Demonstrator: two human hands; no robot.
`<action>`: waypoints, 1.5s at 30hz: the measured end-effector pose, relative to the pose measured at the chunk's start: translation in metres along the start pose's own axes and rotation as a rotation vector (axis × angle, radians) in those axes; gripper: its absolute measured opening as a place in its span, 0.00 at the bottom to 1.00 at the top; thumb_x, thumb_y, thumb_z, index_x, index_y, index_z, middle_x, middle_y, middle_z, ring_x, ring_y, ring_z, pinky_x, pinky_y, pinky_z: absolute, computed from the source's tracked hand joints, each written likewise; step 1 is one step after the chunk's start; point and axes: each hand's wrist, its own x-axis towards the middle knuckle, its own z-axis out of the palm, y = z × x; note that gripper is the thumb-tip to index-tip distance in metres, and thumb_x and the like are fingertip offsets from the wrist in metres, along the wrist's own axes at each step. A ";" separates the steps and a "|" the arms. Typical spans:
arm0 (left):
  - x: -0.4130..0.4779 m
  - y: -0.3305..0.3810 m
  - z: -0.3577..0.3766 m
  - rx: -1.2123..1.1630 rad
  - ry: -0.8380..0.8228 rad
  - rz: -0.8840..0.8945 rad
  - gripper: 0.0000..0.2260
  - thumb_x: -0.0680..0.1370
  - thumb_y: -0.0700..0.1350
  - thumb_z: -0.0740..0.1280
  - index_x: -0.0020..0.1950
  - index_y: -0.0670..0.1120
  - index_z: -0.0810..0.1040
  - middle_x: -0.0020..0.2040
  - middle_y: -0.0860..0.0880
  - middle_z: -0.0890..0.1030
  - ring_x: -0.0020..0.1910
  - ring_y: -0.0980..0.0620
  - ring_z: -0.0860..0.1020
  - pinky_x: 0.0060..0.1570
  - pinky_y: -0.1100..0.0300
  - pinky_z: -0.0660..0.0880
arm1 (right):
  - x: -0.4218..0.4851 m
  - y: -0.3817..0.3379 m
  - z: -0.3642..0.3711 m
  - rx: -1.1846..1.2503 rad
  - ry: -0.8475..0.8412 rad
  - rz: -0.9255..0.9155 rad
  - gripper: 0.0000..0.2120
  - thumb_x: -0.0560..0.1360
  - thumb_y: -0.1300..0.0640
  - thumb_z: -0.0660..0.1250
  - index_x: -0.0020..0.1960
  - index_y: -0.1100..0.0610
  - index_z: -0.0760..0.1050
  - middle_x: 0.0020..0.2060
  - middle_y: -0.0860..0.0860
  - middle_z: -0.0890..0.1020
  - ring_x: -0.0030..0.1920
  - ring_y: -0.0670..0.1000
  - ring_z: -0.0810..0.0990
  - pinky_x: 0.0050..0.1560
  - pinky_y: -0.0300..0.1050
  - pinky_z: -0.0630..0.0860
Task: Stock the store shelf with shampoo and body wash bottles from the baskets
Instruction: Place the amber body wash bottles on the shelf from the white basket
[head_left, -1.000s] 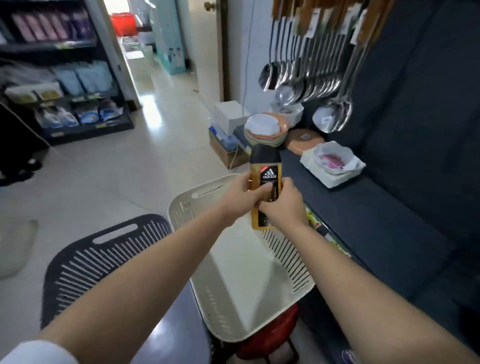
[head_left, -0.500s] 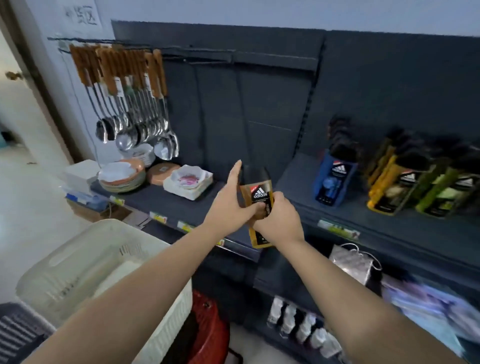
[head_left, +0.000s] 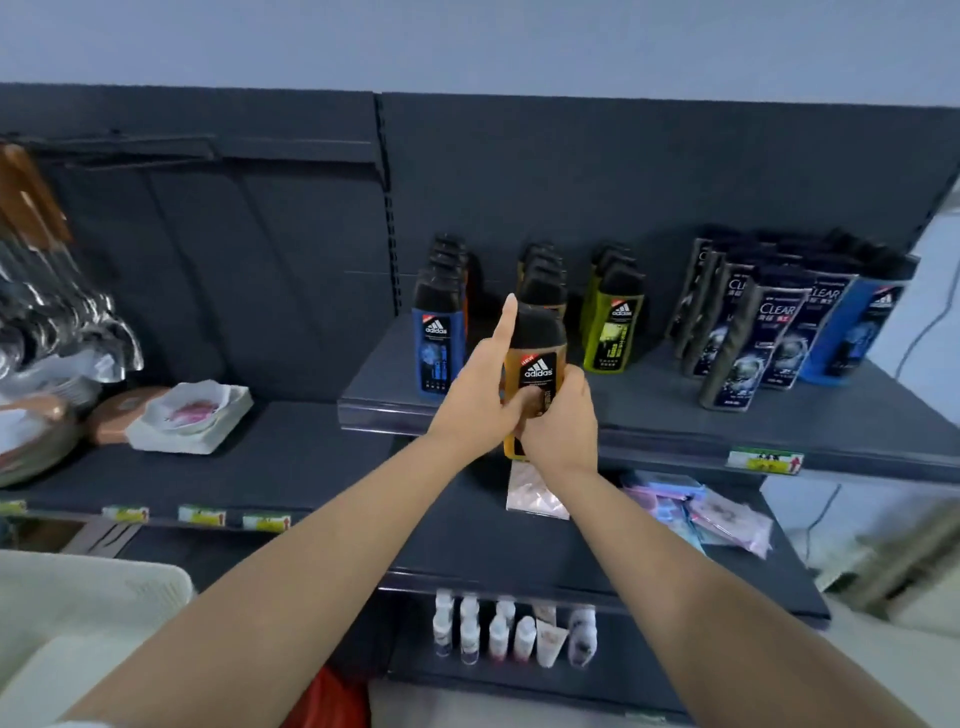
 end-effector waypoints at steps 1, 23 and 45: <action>0.009 0.000 0.004 0.003 -0.010 0.012 0.46 0.76 0.44 0.71 0.78 0.62 0.39 0.56 0.49 0.76 0.43 0.50 0.79 0.46 0.49 0.79 | 0.007 0.001 0.000 0.009 0.028 0.009 0.24 0.69 0.58 0.73 0.61 0.59 0.67 0.58 0.54 0.74 0.57 0.56 0.75 0.55 0.53 0.76; 0.093 -0.056 0.038 -0.017 -0.072 0.035 0.43 0.76 0.42 0.71 0.76 0.66 0.45 0.61 0.53 0.75 0.54 0.57 0.79 0.59 0.53 0.76 | 0.105 0.048 0.057 -0.177 0.112 0.067 0.35 0.69 0.59 0.74 0.70 0.60 0.58 0.64 0.55 0.70 0.64 0.54 0.69 0.57 0.49 0.75; 0.091 -0.064 0.038 0.017 -0.059 0.018 0.44 0.76 0.42 0.71 0.77 0.66 0.44 0.62 0.56 0.74 0.50 0.63 0.77 0.54 0.72 0.72 | 0.104 0.054 0.061 -0.238 0.094 0.062 0.41 0.69 0.56 0.76 0.73 0.60 0.55 0.67 0.55 0.69 0.67 0.53 0.68 0.61 0.49 0.75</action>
